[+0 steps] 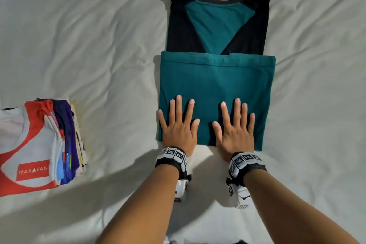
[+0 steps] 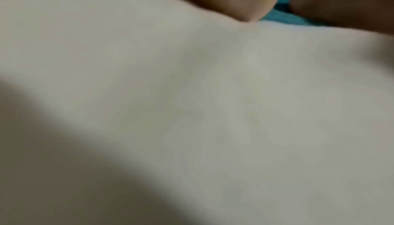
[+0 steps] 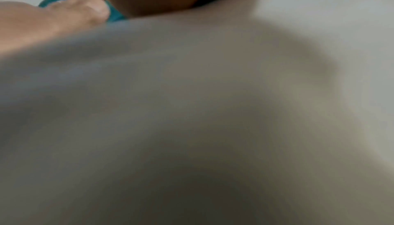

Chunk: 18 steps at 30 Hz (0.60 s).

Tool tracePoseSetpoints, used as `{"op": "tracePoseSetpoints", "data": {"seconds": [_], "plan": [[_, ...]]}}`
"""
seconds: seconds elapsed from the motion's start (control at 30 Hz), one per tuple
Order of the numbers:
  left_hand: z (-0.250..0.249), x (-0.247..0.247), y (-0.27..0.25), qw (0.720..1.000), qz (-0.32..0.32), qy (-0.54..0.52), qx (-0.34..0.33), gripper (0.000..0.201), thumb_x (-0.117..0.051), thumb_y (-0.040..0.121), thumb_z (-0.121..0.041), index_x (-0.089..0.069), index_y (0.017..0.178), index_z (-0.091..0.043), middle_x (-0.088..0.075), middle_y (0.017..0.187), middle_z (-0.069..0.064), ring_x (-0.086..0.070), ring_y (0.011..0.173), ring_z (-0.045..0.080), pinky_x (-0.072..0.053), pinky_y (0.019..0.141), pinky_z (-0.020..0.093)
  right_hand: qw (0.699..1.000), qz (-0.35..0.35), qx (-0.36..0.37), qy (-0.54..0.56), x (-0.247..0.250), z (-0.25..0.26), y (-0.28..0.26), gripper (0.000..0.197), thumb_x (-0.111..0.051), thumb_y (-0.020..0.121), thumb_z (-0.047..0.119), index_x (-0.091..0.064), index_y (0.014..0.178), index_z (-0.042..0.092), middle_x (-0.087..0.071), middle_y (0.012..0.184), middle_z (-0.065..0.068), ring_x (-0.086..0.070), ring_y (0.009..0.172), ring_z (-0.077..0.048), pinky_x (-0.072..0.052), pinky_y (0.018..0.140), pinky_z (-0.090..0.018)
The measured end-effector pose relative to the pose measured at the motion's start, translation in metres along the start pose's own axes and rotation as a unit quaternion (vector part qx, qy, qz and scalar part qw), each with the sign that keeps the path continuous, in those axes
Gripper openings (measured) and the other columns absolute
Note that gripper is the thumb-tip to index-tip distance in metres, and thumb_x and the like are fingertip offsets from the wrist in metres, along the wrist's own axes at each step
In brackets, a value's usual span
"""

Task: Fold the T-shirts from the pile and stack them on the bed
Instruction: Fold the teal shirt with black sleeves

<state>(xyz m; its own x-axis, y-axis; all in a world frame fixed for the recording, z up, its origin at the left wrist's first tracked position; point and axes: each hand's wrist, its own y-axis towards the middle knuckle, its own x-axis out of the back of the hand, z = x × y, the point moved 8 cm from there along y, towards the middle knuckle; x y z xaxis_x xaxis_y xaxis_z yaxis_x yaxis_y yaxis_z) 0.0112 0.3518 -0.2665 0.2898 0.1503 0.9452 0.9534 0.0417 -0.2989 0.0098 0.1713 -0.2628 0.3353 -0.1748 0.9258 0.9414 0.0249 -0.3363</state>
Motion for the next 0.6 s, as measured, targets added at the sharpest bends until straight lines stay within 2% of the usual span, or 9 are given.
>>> {"op": "tracePoseSetpoints", "data": {"seconds": [0.13, 0.23, 0.37, 0.53, 0.6], "plan": [[0.025, 0.005, -0.002, 0.999, 0.015, 0.036, 0.016, 0.062, -0.011, 0.107, -0.050, 0.012, 0.162, -0.031, 0.012, 0.171, 0.006, 0.005, 0.158, 0.025, -0.002, 0.120, 0.066, 1.000, 0.017, -0.019, -0.007, 0.001, -0.027, -0.006, 0.063, -0.013, 0.105, 0.058, 0.004, 0.162, 0.035, 0.012, 0.170, -0.002, 0.012, 0.156, -0.023, 0.006, 0.125, -0.046], [0.041, 0.007, -0.002, 0.998, 0.019, 0.046, 0.024, 0.063, -0.009, 0.107, -0.049, 0.012, 0.162, -0.027, 0.011, 0.171, 0.006, 0.006, 0.158, 0.026, -0.003, 0.121, 0.066, 0.999, 0.031, -0.019, -0.012, 0.000, -0.040, -0.008, 0.063, -0.012, 0.106, 0.056, 0.009, 0.161, 0.035, 0.016, 0.169, -0.002, 0.017, 0.155, -0.021, 0.007, 0.125, -0.047], [0.063, 0.007, -0.003, 0.997, 0.022, 0.061, 0.033, 0.062, -0.004, 0.107, -0.046, 0.015, 0.161, -0.024, 0.012, 0.171, 0.004, 0.007, 0.158, 0.024, -0.001, 0.121, 0.065, 0.999, 0.024, -0.015, -0.021, 0.001, -0.051, -0.008, 0.063, -0.012, 0.106, 0.055, 0.010, 0.161, 0.034, 0.016, 0.169, -0.002, 0.016, 0.155, -0.021, 0.006, 0.125, -0.048], [0.084, 0.012, -0.007, 0.994, 0.034, 0.097, 0.036, 0.062, 0.001, 0.106, -0.045, 0.015, 0.161, -0.019, 0.017, 0.170, -0.002, 0.008, 0.158, 0.023, -0.001, 0.120, 0.066, 0.999, 0.018, -0.015, -0.037, 0.004, -0.065, -0.013, 0.062, -0.002, 0.104, 0.056, 0.014, 0.160, 0.034, 0.017, 0.169, -0.002, 0.016, 0.155, -0.021, 0.006, 0.125, -0.048], [0.087, 0.017, -0.006, 0.991, 0.049, 0.118, 0.038, 0.064, 0.004, 0.105, -0.047, 0.013, 0.162, -0.017, 0.019, 0.169, 0.000, 0.010, 0.157, 0.025, -0.001, 0.118, 0.069, 0.998, 0.033, -0.010, -0.048, 0.006, -0.070, -0.012, 0.063, 0.005, 0.102, 0.057, 0.018, 0.159, 0.034, 0.021, 0.168, 0.000, 0.018, 0.155, -0.019, 0.006, 0.125, -0.049]]}}
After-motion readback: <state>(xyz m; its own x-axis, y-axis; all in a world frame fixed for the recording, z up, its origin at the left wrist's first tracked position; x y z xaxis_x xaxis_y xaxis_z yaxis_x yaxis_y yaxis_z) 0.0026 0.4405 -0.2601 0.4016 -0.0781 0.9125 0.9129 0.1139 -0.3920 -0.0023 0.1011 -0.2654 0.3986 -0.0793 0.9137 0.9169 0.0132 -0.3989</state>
